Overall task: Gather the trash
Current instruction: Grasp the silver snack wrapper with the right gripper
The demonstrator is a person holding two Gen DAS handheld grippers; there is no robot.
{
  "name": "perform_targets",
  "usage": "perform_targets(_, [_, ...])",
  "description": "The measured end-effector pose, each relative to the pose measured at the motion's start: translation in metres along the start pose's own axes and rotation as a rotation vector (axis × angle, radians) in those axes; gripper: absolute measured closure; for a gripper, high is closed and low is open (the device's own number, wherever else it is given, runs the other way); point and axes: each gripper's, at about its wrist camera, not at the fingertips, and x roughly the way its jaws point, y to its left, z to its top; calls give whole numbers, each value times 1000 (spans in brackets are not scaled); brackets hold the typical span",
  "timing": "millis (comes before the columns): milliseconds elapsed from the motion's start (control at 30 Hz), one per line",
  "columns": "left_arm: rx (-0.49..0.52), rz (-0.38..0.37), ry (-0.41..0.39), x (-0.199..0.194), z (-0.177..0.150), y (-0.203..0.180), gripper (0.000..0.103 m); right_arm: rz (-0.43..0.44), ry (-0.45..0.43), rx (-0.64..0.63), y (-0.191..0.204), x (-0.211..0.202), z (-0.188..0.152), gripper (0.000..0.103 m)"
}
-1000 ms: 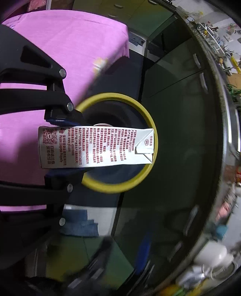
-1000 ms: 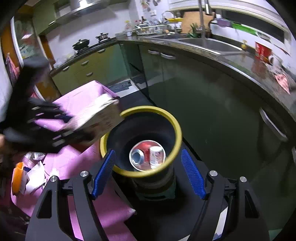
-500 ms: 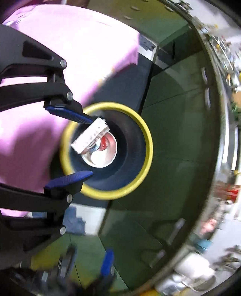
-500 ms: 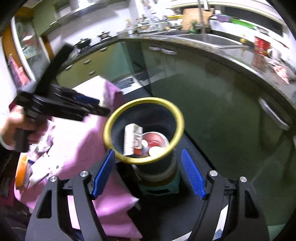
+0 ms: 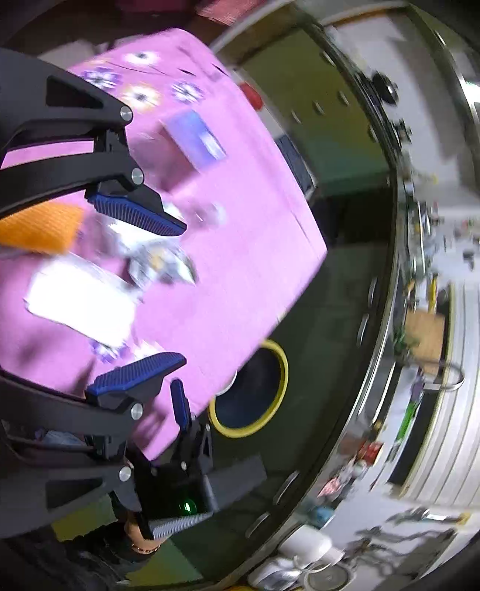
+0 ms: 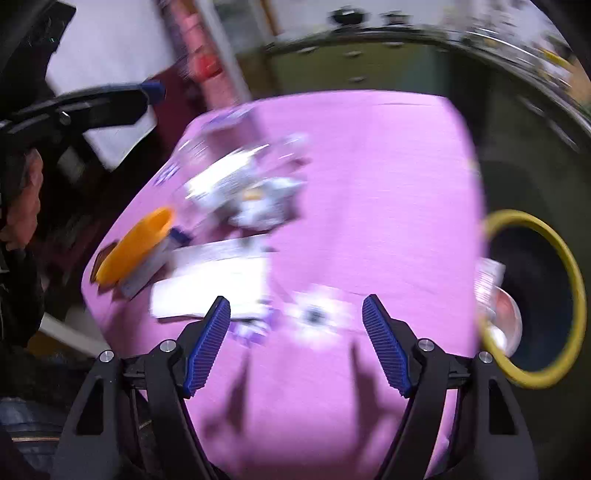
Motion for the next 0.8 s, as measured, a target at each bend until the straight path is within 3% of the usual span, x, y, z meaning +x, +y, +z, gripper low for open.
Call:
perform_targets(267, [-127,34,-35,-30,-50,44,40,-47,-23,-50,25,41,50,34])
perform_targets(400, [-162,40,-45,-37,-59,55,36,-47,-18,-7,6,48,71,34])
perform_targets(533, [-173,39,-43,-39,-65,62,36,31,38,100,-23,65,89,34])
perform_targets(800, [-179,29,-47,-38,-67,66,36,94,91,165,-33,91,101,35])
